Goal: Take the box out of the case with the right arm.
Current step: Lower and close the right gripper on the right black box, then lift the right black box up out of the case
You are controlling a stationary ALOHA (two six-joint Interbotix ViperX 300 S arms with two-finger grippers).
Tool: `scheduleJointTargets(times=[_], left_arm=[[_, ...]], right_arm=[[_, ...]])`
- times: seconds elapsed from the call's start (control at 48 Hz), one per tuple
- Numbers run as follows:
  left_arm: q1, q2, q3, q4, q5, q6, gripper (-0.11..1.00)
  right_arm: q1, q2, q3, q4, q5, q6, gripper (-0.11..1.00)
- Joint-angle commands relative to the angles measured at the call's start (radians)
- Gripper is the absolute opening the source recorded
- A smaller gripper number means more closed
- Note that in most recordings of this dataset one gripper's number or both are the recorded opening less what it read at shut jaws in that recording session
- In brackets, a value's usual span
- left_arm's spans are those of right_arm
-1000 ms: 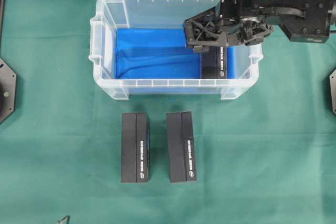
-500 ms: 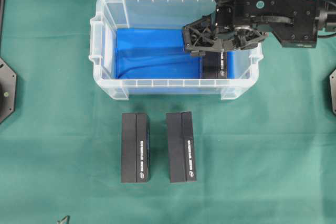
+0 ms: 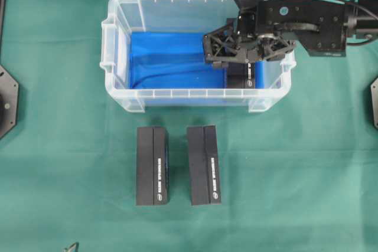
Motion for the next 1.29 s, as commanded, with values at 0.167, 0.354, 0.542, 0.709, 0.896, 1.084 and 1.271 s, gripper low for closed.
scheduleJointTargets(times=[0.167, 0.354, 0.542, 0.709, 0.896, 1.084, 1.271], left_arm=[[0.002, 0.014, -0.015, 0.003, -0.008, 0.002, 0.02], [0.003, 0.014, -0.015, 0.003, -0.008, 0.002, 0.02], [0.003, 0.015, -0.015, 0.003, -0.008, 0.002, 0.02], [0.003, 0.014, -0.015, 0.003, -0.006, 0.002, 0.02], [0.002, 0.014, -0.015, 0.003, -0.003, 0.002, 0.02], [0.003, 0.014, -0.015, 0.003, -0.003, 0.002, 0.02], [0.003, 0.015, -0.015, 0.003, -0.003, 0.002, 0.02]], right_arm=[[-0.011, 0.006, -0.009, 0.017, -0.008, 0.018, 0.89], [-0.012, 0.008, -0.009, 0.021, -0.005, 0.034, 0.88], [-0.012, 0.008, -0.011, 0.023, -0.003, 0.058, 0.67], [-0.012, 0.009, -0.014, 0.023, -0.009, 0.066, 0.65], [-0.011, 0.011, -0.015, 0.023, -0.006, 0.066, 0.65], [-0.011, 0.009, -0.017, 0.021, -0.005, 0.066, 0.65], [-0.008, 0.008, -0.028, 0.021, 0.005, 0.066, 0.65]])
